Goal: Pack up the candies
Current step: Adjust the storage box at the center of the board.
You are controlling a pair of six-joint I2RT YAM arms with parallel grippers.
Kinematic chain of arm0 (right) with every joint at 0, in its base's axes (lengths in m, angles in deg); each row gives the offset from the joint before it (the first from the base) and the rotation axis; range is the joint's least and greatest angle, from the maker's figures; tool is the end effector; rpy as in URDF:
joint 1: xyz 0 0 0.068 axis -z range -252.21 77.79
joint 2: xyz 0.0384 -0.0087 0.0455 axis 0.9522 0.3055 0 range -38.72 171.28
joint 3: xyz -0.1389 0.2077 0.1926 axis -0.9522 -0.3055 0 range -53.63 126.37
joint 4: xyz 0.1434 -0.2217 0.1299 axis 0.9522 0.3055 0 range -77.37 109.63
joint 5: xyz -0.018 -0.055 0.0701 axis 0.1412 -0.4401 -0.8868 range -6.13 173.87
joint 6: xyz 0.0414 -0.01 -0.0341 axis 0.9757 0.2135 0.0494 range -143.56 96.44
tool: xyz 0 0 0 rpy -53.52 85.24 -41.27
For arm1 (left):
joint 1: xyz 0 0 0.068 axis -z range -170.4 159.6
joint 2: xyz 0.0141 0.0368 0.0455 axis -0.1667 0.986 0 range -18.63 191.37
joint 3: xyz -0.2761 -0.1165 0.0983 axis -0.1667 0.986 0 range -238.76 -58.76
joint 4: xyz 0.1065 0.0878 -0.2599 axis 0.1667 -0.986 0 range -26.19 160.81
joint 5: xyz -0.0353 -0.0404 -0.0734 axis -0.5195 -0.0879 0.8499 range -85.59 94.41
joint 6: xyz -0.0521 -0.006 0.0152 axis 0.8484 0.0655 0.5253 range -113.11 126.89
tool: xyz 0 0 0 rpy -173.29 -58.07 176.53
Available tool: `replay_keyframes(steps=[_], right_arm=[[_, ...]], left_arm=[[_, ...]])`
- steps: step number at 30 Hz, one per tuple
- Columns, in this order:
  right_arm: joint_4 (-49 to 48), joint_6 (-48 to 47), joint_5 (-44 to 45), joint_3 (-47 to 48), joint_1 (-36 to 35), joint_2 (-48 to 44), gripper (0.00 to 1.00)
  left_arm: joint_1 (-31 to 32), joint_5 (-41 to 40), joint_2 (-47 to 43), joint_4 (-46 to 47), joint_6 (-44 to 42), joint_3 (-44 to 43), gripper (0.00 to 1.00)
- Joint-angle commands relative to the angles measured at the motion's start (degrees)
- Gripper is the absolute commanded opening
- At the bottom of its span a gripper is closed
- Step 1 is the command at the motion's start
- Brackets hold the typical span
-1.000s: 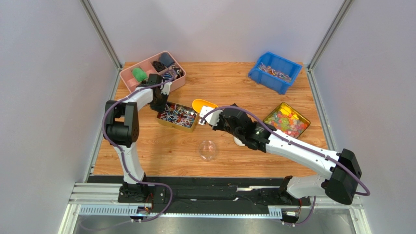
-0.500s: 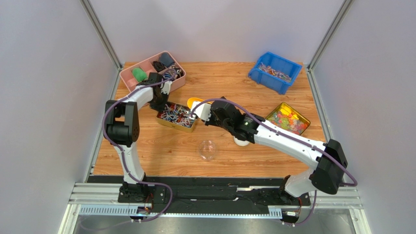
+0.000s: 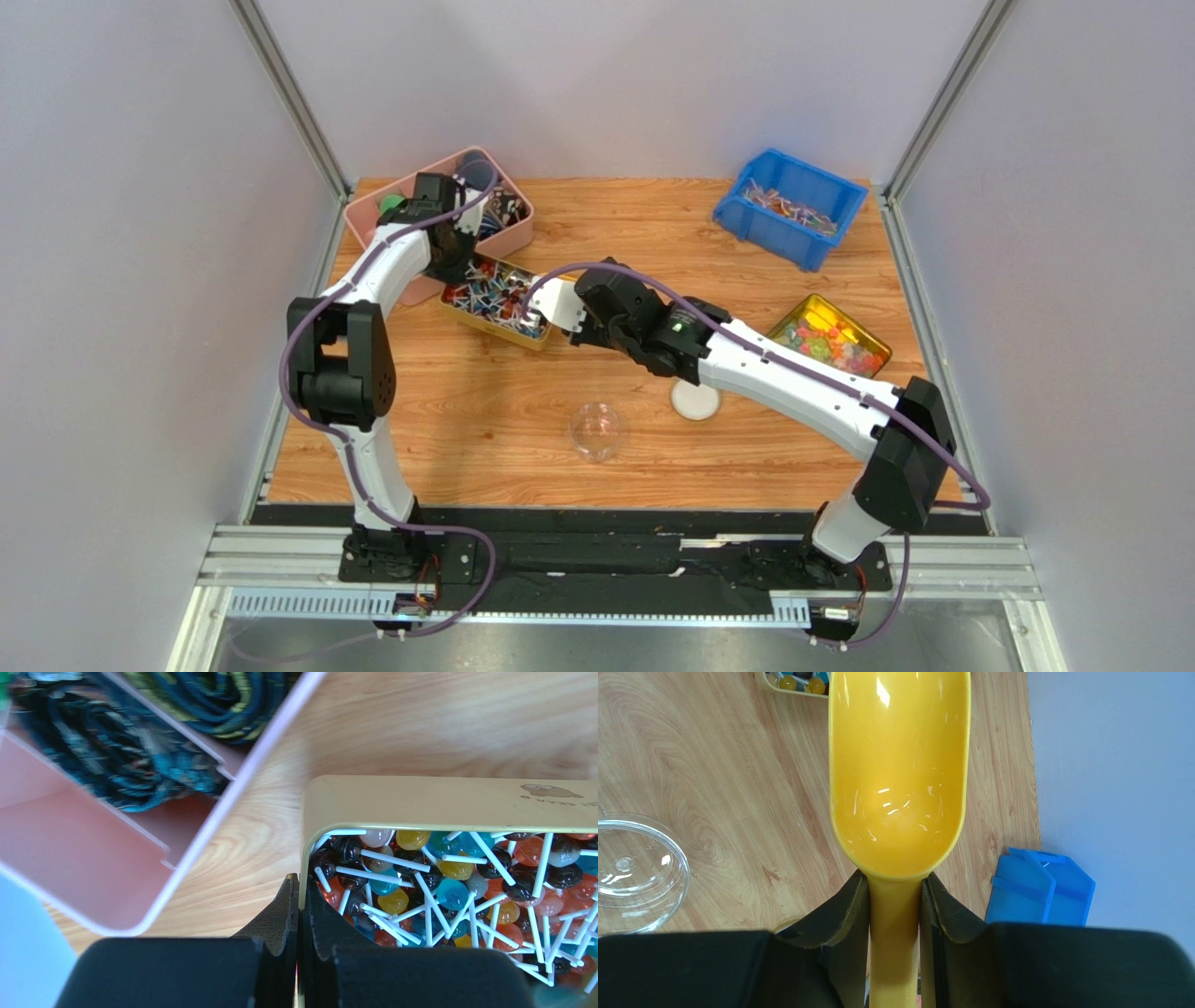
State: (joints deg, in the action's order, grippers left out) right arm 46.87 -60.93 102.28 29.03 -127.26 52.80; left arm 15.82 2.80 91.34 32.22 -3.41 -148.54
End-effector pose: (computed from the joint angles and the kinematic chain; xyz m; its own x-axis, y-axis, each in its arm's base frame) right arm 0.2347 0.3156 0.3632 0.0806 -0.8898 -0.4491 -0.7507 0.2422 -0.6146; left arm 0.4631 -0.0496 0.2680 -0.8197 0.2692 -0.5056 0.2445 0.9627 0.1161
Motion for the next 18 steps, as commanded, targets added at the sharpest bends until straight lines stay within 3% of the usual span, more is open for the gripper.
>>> replay_keyframes(steps=[1,9,13,18], right_arm=[[1.88,-0.08,1.89,3.13,0.12,-1.08,0.00],[8.21,4.40,-5.40,8.92,2.31,-8.90,0.00],[11.11,6.07,-10.76,11.48,3.45,-11.45,0.00],[12.25,6.34,-11.73,12.27,3.81,-12.34,0.00]], left_arm=[[-0.24,11.95,-3.63,-1.57,2.04,-2.50,0.00],[-1.65,27.43,-1.61,-4.12,3.01,-4.62,0.00],[-2.44,38.83,0.59,-5.70,2.49,-5.14,0.00],[-2.79,48.00,3.49,-8.69,1.25,-6.55,0.00]])
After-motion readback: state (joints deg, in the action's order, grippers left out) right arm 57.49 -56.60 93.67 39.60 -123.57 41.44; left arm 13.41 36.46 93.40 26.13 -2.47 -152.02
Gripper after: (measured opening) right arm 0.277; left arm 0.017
